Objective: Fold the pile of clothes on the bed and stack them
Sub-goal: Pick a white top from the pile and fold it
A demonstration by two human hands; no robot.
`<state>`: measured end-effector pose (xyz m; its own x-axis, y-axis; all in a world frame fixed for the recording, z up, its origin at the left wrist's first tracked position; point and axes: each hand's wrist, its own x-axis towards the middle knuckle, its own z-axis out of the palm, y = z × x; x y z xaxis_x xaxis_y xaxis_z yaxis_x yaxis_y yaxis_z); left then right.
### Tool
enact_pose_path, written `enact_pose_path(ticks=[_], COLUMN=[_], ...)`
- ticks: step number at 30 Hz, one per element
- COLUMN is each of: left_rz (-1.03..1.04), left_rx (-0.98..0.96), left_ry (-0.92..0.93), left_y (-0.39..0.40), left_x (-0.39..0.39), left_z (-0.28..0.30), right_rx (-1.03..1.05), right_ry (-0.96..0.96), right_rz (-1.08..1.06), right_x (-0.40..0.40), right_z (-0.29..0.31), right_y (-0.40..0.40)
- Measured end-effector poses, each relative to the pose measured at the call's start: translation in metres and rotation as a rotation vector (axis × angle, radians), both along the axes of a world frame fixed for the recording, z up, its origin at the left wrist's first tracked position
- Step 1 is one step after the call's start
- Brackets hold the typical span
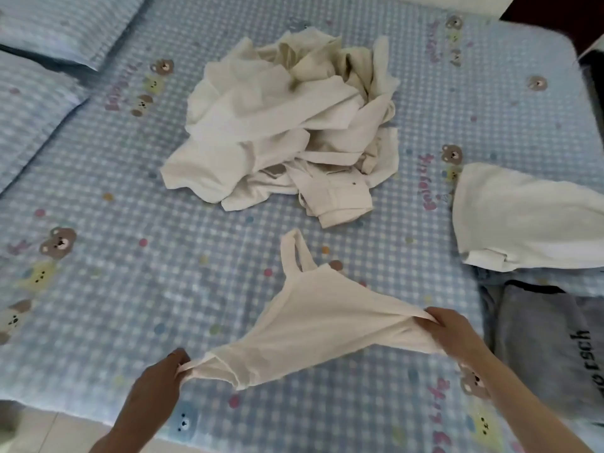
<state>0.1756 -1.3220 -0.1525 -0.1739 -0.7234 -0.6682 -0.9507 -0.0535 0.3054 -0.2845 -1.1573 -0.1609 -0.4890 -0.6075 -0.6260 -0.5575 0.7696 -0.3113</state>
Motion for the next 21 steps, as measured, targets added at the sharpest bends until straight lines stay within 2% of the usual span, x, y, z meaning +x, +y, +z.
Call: enact_pose_path(ticks=[2, 4, 5, 7, 9, 12, 14, 15, 19, 21], left_rz=[-0.098, -0.181, -0.231, -0.228, -0.135, -0.045, -0.098, -0.121, -0.130, -0.143], left_rx=[0.021, 0.075, 0.133, 0.326, 0.448, 0.353, 0.309, 0.304, 0.297, 0.303], left_ry=[-0.116, -0.127, -0.094, 0.085, 0.252, 0.295, 0.285, 0.281, 0.311, 0.331], left_y=[0.005, 0.014, 0.019, 0.023, 0.026, 0.027, 0.028, 0.027, 0.021, 0.018], left_x=[0.015, 0.021, 0.020, 0.010, -0.008, -0.037, -0.050, -0.054, -0.055, -0.055], left_z=[-0.010, -0.019, -0.023, -0.030, -0.033, -0.042, -0.048, -0.050, -0.048, -0.047], right_rx=[0.131, 0.246, 0.299, 0.356, 0.310, 0.027, -0.192, -0.227, -0.110, -0.040], right_ry=[-0.003, -0.055, -0.063, -0.026, -0.023, 0.031, 0.058, 0.017, -0.177, -0.152], right_rz=[-0.040, -0.023, 0.014, 0.069, 0.033, -0.039, -0.033, -0.014, 0.026, 0.026], right_x=[0.005, 0.021, 0.030, 0.046, 0.054, 0.071, 0.092, 0.103, 0.135, 0.145], right_z=[0.003, -0.002, -0.007, -0.015, -0.019, -0.014, -0.014, -0.017, -0.046, -0.061], right_y=[0.026, 0.039, 0.042, 0.043, 0.040, 0.013, -0.029, -0.053, -0.140, -0.161])
